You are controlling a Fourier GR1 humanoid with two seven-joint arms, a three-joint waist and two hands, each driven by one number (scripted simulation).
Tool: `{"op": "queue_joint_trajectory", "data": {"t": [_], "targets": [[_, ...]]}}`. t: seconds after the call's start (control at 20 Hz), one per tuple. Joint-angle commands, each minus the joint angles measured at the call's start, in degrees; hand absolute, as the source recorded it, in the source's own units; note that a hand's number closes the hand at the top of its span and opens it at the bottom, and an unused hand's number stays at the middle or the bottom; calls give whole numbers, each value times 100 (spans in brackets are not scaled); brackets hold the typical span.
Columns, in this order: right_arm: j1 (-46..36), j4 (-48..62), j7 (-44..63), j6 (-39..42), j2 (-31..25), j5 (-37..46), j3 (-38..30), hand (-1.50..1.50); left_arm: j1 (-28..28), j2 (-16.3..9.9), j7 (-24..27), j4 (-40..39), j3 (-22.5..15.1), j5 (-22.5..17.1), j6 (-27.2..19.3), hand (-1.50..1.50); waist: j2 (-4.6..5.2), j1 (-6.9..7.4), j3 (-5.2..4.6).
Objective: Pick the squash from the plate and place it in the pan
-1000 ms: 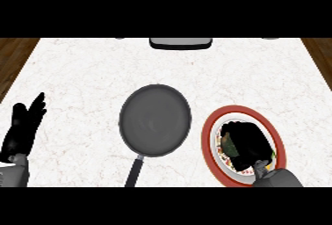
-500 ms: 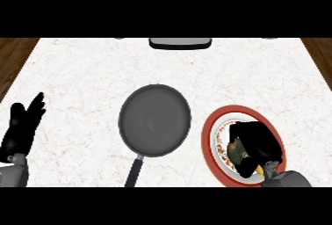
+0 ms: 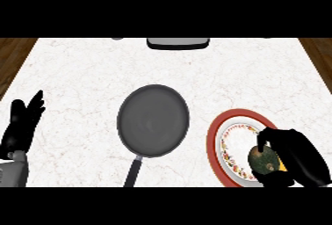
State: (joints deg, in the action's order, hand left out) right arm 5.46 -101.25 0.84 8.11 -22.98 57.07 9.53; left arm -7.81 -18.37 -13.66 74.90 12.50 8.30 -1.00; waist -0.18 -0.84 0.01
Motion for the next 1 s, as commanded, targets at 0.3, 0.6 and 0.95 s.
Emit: {"op": "queue_joint_trajectory", "data": {"t": [0.3,0.6,0.95], "targets": [[197,-1670,-432,-342,420,-659,-106,150,210,96,32,142,-57,132,-69,0,7,61,-2],[-1414,-742,640,-26,1500,-319,496,150,-87,97,93,-117,-61,77,72,0,29,153,-3],[-2345,612,977,-402,2275,-620,465,150,-5,229,499,-470,-24,170,-69,0,33,122,-3]]}}
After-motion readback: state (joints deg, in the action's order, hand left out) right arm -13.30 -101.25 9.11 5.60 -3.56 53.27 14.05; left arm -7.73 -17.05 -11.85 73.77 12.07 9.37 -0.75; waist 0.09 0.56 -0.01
